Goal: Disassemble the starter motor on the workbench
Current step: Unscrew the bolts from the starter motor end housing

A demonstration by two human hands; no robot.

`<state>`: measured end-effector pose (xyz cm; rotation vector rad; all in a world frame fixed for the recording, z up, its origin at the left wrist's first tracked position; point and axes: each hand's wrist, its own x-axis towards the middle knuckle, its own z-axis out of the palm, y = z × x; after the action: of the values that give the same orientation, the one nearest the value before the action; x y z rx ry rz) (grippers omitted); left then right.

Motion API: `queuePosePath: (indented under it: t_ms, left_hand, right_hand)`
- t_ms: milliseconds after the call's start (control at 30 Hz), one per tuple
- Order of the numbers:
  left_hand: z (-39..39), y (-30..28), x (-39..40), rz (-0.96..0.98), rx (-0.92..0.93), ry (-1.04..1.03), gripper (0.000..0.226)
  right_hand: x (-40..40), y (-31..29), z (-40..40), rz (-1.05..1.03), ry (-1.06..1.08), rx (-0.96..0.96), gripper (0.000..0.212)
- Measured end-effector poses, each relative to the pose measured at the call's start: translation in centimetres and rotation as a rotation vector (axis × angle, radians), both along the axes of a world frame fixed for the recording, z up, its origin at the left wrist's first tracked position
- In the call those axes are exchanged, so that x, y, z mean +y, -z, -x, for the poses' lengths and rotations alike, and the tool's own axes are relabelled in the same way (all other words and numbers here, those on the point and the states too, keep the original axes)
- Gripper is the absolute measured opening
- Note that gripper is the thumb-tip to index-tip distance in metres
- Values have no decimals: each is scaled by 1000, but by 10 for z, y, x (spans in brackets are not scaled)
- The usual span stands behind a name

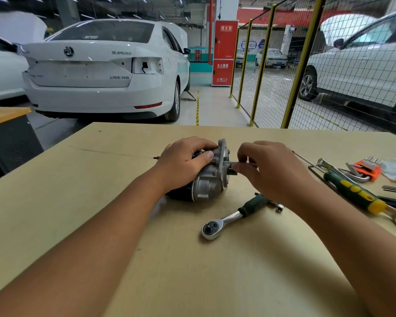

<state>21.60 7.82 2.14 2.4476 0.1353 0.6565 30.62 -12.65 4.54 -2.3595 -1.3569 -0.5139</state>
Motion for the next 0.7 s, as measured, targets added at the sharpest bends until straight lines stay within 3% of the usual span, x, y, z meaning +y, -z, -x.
queuePosePath:
  t_ms: [267, 567, 700]
  left_hand:
    - [1, 0, -1, -12, 11, 0, 45]
    - [2, -2, 0, -21, 20, 11, 48]
    - [0, 0, 0, -10, 2, 5, 44]
  right_hand:
    - [0, 1, -11, 22, -32, 38, 23]
    - [1, 2, -6, 49, 106, -135, 20]
    - [0, -2, -2, 1, 54, -51, 16]
